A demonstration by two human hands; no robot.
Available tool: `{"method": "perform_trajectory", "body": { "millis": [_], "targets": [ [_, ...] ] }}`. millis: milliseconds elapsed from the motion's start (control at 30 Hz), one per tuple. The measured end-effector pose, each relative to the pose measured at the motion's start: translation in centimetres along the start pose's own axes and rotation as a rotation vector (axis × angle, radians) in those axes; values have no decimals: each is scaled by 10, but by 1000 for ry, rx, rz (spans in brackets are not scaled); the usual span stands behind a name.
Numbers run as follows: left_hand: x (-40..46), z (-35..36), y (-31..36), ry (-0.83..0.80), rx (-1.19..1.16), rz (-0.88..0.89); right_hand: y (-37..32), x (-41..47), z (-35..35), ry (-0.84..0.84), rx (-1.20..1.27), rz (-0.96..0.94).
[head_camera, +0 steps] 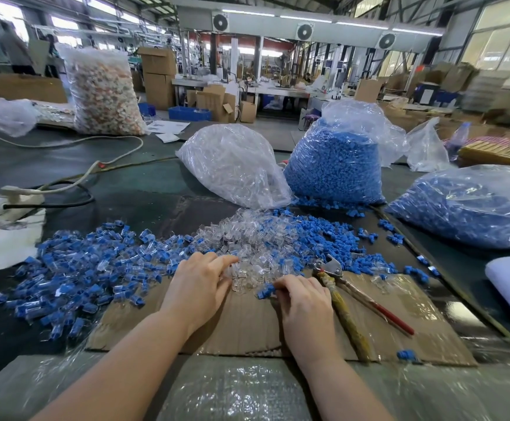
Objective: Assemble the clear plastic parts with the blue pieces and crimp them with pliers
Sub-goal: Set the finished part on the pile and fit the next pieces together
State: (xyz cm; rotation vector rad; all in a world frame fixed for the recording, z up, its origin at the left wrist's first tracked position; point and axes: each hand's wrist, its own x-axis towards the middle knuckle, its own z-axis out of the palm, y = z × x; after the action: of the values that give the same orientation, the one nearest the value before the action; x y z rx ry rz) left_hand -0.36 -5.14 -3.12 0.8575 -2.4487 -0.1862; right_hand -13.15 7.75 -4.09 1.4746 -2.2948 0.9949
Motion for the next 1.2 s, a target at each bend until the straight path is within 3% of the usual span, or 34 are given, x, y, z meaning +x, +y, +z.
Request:
{"method": "perform_trajectory", "body": {
  "millis": [233,400,600,1200],
  "targets": [
    [0,3,36,25,-591,-278,3,1,-1,-4,91,59],
    [-5,22,54,48,-844,-434,5,0,-2,3,127,52],
    [-8,24,52,38,-982,-469,3,-1,-3,28,202,-23],
    [-12,24,54,-39,-968,-400,4,-2,-2,-56,135,-67]
  ]
}}
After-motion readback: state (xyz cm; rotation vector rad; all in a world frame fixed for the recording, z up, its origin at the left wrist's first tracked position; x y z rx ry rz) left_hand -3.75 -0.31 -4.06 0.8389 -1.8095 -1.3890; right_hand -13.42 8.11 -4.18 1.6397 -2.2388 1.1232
